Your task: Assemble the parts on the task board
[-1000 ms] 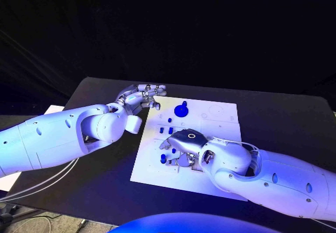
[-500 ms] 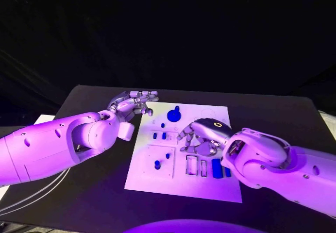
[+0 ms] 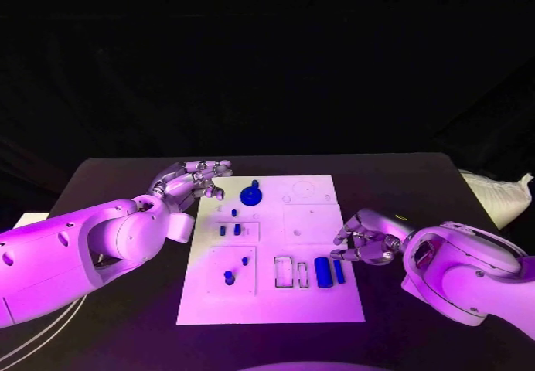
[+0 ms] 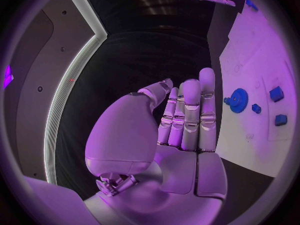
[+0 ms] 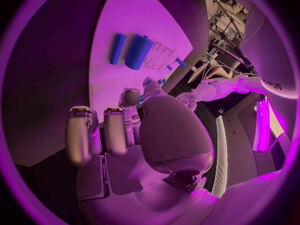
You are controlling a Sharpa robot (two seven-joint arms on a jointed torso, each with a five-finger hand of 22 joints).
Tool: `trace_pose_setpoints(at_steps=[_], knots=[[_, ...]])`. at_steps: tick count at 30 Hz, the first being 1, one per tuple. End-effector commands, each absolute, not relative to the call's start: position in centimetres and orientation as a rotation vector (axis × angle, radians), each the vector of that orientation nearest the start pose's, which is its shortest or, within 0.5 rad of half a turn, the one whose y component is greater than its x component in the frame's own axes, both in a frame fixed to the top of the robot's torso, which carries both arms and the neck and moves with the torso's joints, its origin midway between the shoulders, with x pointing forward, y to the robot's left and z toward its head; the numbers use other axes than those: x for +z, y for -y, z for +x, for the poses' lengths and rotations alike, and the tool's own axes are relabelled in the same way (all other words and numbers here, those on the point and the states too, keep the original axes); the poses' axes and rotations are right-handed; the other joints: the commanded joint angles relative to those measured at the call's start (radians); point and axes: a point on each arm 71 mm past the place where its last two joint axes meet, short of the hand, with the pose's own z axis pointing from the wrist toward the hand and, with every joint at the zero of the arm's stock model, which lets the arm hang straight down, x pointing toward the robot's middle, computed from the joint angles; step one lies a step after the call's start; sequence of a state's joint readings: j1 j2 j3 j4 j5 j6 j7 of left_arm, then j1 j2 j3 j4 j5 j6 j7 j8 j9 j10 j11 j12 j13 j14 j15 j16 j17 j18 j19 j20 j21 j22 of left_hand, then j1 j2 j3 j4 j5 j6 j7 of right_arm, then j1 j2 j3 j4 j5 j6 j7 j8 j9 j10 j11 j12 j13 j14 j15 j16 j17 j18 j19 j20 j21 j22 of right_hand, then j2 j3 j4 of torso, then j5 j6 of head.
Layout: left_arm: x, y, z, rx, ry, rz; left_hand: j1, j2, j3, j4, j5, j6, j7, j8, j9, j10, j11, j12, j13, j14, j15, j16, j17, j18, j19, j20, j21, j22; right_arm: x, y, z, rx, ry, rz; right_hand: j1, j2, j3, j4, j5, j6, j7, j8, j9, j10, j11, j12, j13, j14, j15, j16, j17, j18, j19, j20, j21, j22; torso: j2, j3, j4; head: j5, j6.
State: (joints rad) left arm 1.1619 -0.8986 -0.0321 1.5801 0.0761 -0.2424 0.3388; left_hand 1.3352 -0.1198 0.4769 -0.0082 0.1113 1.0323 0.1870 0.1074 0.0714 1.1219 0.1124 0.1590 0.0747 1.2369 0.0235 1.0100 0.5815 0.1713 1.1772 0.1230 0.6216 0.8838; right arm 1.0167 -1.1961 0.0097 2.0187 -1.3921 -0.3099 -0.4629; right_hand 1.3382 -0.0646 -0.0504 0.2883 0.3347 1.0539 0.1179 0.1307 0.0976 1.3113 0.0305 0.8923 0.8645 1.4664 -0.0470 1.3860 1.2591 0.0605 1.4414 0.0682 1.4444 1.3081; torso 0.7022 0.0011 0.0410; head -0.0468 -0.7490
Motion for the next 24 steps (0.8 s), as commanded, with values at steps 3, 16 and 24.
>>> trace_pose_setpoints(at_steps=[3,16,24], knots=[[-19.4,-21.4,47.1,-1.624,-1.501,-1.226,-0.006,0.005,-0.008,0.0,-0.005,-0.009,0.0,0.006,-0.001,-0.007,0.001,0.005,0.001,-0.007,0.002,-0.005,-0.002,0.011,0.003,0.003,-0.007,-0.002,-20.9,24.1,35.5,0.405,-1.923,0.169,-0.045,-0.001,-0.043,0.002,0.013,-0.014,-0.002,0.009,0.004,0.008,0.001,0.066,0.088,0.055,0.008,0.015,0.019,-0.018,0.012,0.004,0.013,0.112,-0.005,0.0002,-0.0117,-0.024,-0.005],[-19.8,-21.7,47.0,-1.614,-1.505,-1.233,-0.007,0.005,-0.011,0.002,-0.005,-0.009,0.0,0.006,-0.001,-0.008,0.001,0.006,0.001,-0.007,0.003,-0.004,-0.001,0.011,0.004,0.003,-0.008,-0.003,-21.6,22.5,34.9,0.394,-1.903,0.087,-0.058,-0.002,-0.084,0.002,-0.001,-0.017,-0.003,0.021,0.01,0.031,0.001,0.144,0.188,0.059,0.009,0.033,0.044,-0.023,0.025,0.005,0.027,0.131,-0.004,-0.0015,-0.0074,-0.024,-0.013],[-19.8,-21.7,47.0,-1.615,-1.507,-1.234,-0.007,0.005,-0.011,0.002,-0.005,-0.009,0.0,0.006,-0.001,-0.008,0.001,0.006,0.001,-0.007,0.003,-0.004,-0.001,0.011,0.004,0.003,-0.008,-0.003,-22.6,21.4,34.7,0.4,-1.933,0.056,-0.064,0.003,-0.097,0.002,-0.01,-0.008,-0.007,0.033,0.015,0.033,-0.001,0.156,0.21,0.06,0.007,0.036,0.049,-0.024,0.027,0.004,0.029,0.134,-0.003,-0.001,-0.006,-0.016,-0.015]])
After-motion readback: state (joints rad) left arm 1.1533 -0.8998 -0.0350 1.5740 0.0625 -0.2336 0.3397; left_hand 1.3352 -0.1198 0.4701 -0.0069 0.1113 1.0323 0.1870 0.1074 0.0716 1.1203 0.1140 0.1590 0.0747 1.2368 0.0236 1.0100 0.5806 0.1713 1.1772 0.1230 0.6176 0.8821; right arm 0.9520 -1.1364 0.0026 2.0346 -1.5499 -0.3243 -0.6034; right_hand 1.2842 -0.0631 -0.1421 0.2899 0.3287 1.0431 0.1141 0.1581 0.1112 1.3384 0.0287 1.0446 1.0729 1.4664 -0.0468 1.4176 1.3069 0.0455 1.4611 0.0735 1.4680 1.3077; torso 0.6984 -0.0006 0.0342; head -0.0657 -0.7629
